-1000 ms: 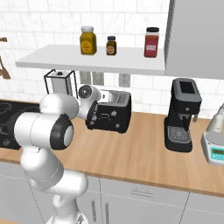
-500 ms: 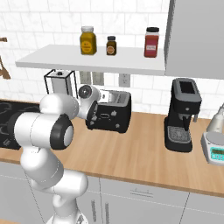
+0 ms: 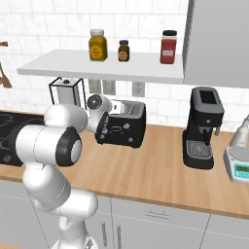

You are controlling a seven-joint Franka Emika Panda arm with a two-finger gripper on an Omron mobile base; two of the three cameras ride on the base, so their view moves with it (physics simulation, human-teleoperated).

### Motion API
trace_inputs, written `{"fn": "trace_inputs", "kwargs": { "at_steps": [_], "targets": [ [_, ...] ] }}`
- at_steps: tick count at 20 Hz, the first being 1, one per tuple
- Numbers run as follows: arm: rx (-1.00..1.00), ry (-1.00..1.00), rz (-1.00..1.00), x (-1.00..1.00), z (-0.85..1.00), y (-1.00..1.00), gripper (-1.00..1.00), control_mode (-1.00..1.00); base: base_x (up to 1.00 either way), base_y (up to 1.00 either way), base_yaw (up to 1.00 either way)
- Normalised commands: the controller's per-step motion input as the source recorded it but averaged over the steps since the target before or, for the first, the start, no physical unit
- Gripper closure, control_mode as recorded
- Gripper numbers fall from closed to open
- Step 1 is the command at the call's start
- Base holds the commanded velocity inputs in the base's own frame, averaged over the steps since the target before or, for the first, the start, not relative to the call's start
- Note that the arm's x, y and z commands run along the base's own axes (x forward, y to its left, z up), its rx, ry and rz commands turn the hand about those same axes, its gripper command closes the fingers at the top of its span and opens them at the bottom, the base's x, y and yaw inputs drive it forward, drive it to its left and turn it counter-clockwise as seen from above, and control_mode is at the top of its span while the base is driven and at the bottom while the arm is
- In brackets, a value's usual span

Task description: Start the toaster. Once the lever pops up, take the bread to the plate on the dining counter.

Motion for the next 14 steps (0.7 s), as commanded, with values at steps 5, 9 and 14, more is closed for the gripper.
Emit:
{"fn": "trace_inputs", "kwargs": {
  "at_steps": [5, 9, 14],
  "targets": [
    [0.00, 0.00, 0.00, 0.00, 0.00, 0.00, -1.00, -1.00, 0.00, 0.00, 0.00],
    [0.00, 0.00, 0.00, 0.00, 0.00, 0.00, -1.00, -1.00, 0.00, 0.00, 0.00],
    [0.00, 0.00, 0.00, 0.00, 0.00, 0.00, -1.00, -1.00, 0.00, 0.00, 0.00]
  ]
}}
